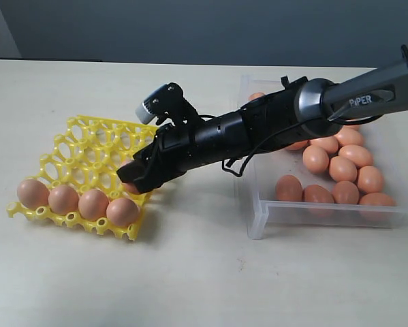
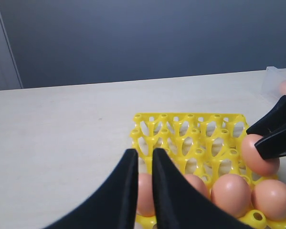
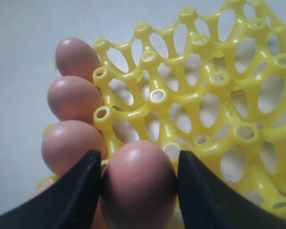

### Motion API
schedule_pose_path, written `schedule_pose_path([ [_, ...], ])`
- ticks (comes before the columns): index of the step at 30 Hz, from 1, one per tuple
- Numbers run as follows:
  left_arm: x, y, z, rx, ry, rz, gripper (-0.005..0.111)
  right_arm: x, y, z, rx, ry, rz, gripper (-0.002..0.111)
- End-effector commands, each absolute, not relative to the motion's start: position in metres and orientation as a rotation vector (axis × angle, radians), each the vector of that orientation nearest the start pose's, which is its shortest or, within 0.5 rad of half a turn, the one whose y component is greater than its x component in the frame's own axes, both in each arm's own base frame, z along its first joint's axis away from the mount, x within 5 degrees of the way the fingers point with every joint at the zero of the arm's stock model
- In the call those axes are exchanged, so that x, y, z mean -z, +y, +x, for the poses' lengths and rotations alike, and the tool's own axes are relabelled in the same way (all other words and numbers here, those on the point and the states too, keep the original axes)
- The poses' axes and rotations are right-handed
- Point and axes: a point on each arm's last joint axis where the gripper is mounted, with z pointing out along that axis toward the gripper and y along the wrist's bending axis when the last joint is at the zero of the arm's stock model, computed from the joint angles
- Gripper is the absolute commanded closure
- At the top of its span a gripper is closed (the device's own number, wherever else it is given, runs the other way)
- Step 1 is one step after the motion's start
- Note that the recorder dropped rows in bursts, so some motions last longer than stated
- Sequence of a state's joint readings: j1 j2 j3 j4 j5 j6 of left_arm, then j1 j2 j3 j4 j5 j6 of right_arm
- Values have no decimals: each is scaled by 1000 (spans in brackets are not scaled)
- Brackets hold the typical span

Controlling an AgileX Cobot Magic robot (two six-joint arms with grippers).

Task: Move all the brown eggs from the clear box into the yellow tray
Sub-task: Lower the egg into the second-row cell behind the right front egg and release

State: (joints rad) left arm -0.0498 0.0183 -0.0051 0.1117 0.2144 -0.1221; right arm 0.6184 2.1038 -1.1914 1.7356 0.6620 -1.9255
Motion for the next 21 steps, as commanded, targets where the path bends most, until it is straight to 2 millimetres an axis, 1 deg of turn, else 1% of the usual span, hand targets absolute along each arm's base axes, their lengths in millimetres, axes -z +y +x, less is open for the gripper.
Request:
schedule_pose_path([
  [1,-193,-1,58,27,1715,17,95,-128,288,310,-985,1961,-1170,106],
  [2,-193,-1,58,27,1715,17,95,-125,289,309,-995,1963,-1173,105],
  [3,-193,-1,58,27,1715,17,95,-123,289,309,-1009,1964,-1176,102],
  [5,-193,-1,58,27,1715,17,95,-119,290,307,-1032,1967,-1183,93],
  [8,-193,-1,58,27,1715,17,95,-113,291,306,-1036,1980,-1189,72],
  [11,-193,-1,58,27,1715,17,95,-112,291,306,-1034,1984,-1189,62],
  [16,-193,-1,58,27,1715,17,95,-115,292,306,-1033,1976,-1188,62],
  [21,-193,-1,58,27,1715,17,95,-126,297,312,-1039,1928,-1188,62],
])
